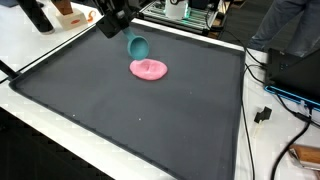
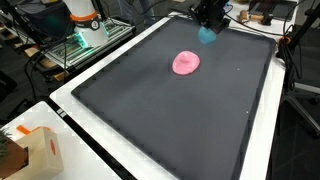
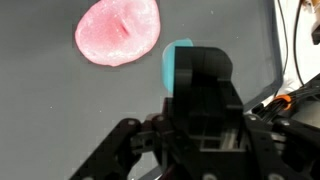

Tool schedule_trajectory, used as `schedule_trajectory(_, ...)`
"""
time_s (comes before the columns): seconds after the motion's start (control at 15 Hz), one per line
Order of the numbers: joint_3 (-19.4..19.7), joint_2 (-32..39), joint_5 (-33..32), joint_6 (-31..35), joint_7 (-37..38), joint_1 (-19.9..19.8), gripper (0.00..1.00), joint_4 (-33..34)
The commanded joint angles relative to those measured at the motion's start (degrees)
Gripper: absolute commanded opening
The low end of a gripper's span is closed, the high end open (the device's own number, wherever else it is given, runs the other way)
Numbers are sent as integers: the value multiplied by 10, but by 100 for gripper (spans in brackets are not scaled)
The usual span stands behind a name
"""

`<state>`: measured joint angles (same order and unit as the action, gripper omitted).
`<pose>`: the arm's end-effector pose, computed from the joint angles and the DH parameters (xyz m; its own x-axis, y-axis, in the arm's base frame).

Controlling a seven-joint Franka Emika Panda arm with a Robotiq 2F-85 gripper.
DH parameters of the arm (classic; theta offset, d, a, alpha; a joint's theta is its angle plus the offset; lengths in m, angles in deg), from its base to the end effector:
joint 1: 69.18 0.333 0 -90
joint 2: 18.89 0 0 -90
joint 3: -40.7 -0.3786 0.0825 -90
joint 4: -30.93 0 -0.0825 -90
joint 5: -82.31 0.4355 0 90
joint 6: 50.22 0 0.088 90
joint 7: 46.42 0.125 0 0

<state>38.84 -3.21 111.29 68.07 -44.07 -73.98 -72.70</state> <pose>0.6926 -0.0040 0.4153 0.9451 -0.3146 -0.0890 -0.3215 -0.8452 -0.4269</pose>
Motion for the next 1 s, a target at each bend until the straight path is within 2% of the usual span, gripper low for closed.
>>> schedule_trajectory(0.0, -2, 2, 81, -18, -96, -28, 25, -24)
schedule_trajectory(0.47, 7, 30, 155, -61, -217, -53, 25, -43)
schedule_trajectory(0.93, 16, 59, 191, -89, -299, -69, 25, -52)
